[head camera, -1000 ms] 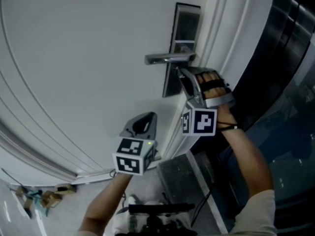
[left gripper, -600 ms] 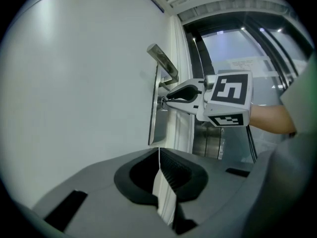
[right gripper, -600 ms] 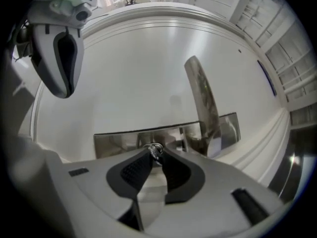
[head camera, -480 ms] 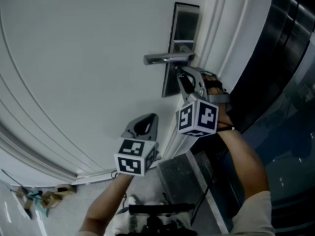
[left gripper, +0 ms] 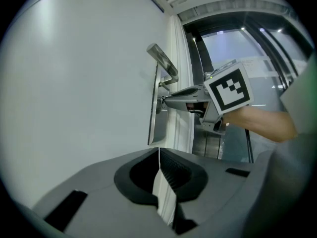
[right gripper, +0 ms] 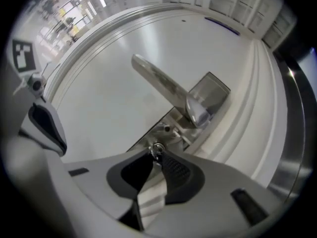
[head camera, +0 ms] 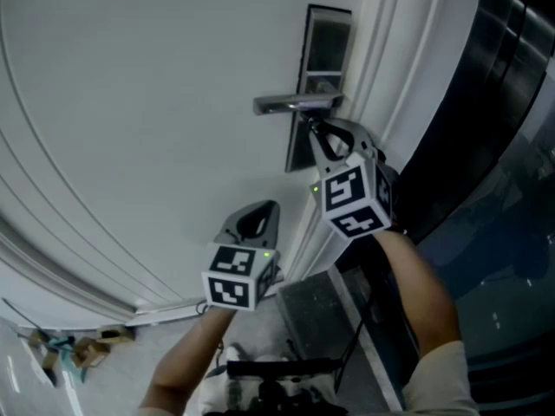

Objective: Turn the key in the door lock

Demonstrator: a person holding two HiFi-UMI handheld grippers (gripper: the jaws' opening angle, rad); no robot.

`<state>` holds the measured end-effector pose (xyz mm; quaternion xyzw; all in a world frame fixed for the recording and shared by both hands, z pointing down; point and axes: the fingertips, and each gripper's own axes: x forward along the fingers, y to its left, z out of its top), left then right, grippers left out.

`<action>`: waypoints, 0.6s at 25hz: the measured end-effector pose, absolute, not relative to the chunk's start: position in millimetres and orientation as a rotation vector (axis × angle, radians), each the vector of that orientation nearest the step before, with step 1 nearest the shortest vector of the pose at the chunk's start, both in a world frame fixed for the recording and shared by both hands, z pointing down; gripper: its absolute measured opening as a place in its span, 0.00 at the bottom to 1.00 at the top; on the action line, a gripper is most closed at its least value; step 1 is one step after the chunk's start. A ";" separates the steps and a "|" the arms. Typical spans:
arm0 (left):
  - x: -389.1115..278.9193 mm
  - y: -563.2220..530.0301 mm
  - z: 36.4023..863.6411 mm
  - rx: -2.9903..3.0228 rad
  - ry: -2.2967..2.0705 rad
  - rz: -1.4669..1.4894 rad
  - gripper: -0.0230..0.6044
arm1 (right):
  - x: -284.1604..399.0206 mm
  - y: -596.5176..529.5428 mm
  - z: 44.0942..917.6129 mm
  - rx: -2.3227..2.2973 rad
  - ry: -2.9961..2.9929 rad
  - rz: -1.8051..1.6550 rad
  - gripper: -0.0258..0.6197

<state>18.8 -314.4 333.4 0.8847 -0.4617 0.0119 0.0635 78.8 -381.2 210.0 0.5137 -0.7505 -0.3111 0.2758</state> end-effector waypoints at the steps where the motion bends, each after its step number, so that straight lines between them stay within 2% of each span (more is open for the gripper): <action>1: 18.6 -314.4 333.3 2.672 -1.395 0.036 0.07 | 79.0 -380.9 209.0 1.401 -2.063 -0.788 0.15; 5: 18.3 -314.1 333.2 2.671 -1.398 0.038 0.07 | 80.6 -381.2 206.7 1.467 -2.242 -0.597 0.13; 6: 18.3 -313.8 333.1 2.671 -1.398 0.038 0.07 | 81.7 -381.5 206.2 1.485 -2.306 -0.525 0.07; 15: 14.3 -312.7 333.2 2.669 -1.406 0.037 0.07 | 86.8 -382.0 203.4 1.593 -2.634 -0.071 0.08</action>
